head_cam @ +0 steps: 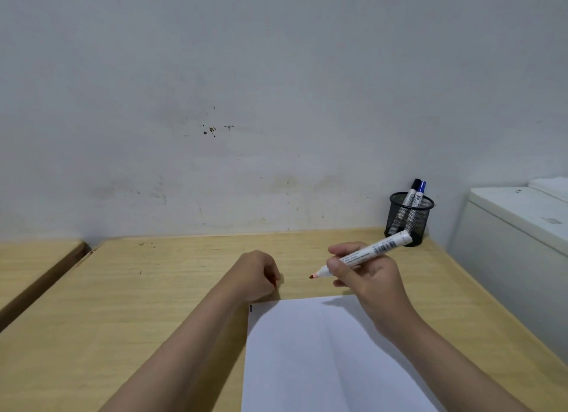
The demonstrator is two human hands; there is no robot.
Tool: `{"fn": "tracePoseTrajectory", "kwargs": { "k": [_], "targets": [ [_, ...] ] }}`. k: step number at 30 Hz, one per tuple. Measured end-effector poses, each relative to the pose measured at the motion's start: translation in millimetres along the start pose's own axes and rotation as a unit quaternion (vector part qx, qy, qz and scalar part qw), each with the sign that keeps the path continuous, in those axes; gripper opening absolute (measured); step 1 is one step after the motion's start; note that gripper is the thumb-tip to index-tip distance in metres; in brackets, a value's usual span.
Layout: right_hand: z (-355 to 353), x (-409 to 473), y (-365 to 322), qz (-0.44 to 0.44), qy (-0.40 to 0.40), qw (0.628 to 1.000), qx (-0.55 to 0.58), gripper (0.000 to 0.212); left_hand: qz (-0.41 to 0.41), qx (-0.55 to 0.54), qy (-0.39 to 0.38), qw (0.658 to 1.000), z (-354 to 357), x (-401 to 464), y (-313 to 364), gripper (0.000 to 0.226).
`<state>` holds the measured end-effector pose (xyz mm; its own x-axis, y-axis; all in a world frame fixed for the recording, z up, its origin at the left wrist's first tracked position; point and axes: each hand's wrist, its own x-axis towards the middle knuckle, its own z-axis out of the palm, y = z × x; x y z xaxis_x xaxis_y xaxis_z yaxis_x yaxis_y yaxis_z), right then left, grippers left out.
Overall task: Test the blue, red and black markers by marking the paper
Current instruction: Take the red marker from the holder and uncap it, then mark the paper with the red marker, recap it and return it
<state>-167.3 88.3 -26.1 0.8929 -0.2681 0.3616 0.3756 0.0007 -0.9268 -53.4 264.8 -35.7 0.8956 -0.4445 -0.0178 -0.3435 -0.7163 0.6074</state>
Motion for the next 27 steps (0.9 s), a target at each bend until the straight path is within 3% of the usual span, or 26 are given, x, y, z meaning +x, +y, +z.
{"fn": "tracePoseTrajectory", "kwargs": {
  "k": [7,9,13,22,27],
  "targets": [
    [4.9,-0.6,4.8,0.017,-0.015,1.0,-0.006,0.009,-0.052,-0.174,0.022,0.983,6.0,-7.3,-20.3,0.039],
    [9.1,-1.6,5.6,0.022,-0.016,1.0,0.002,0.007,-0.053,-0.203,0.048,0.977,2.5,-17.9,-25.0,0.035],
    [20.0,-3.0,7.2,0.04,-0.009,0.999,0.008,0.022,-0.03,-0.152,0.112,0.982,-1.9,-51.6,-33.5,0.016],
    [80.7,11.0,27.3,0.219,0.003,0.976,0.003,0.025,0.02,-0.076,0.099,0.992,6.9,-79.5,-45.9,0.028],
    [93.4,7.0,50.1,0.199,0.026,0.978,-0.046,0.028,0.042,-0.099,0.104,0.989,7.9,-79.9,-52.7,0.023]
  ]
}}
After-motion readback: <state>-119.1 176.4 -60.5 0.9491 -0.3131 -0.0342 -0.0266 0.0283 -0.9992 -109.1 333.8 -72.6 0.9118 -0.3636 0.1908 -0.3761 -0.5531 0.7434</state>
